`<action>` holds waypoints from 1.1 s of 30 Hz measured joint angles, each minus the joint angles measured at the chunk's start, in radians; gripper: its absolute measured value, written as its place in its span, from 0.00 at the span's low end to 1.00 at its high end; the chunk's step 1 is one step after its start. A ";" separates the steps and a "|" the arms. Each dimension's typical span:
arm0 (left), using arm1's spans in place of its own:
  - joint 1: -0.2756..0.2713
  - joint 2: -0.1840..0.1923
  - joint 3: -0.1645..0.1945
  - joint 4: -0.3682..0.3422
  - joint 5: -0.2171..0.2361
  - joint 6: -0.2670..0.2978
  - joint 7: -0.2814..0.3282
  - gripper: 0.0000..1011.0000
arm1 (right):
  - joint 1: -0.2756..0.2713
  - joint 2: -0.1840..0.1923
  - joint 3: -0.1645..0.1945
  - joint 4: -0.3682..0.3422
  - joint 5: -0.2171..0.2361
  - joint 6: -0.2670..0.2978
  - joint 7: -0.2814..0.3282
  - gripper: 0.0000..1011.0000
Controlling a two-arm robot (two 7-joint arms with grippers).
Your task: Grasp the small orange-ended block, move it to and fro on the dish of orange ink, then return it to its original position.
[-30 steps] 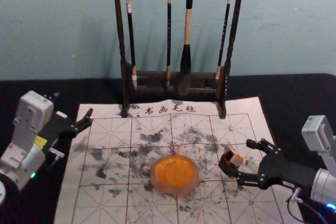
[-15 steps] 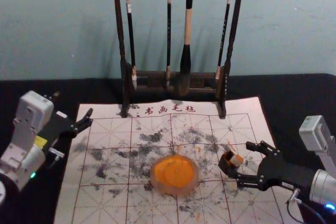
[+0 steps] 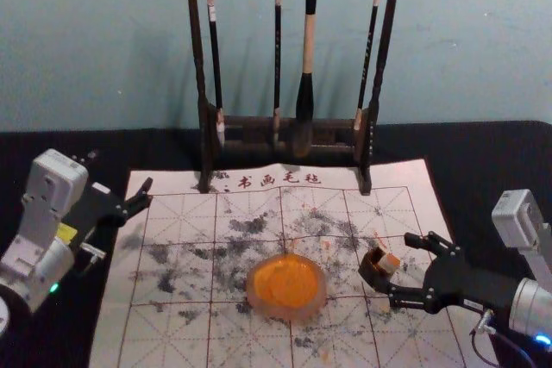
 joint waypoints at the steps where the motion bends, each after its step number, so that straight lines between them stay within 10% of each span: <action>1: 0.000 0.000 0.000 0.000 0.000 0.000 0.000 0.99 | 0.000 0.000 0.000 0.000 0.000 0.000 0.000 0.99; 13: 0.000 0.000 0.000 0.000 0.000 0.000 0.000 0.99 | -0.001 0.000 0.001 -0.001 0.001 -0.001 -0.001 0.90; 33: 0.000 0.000 0.000 0.000 0.000 0.000 0.000 0.99 | -0.001 0.000 0.001 -0.001 0.001 -0.002 -0.001 0.27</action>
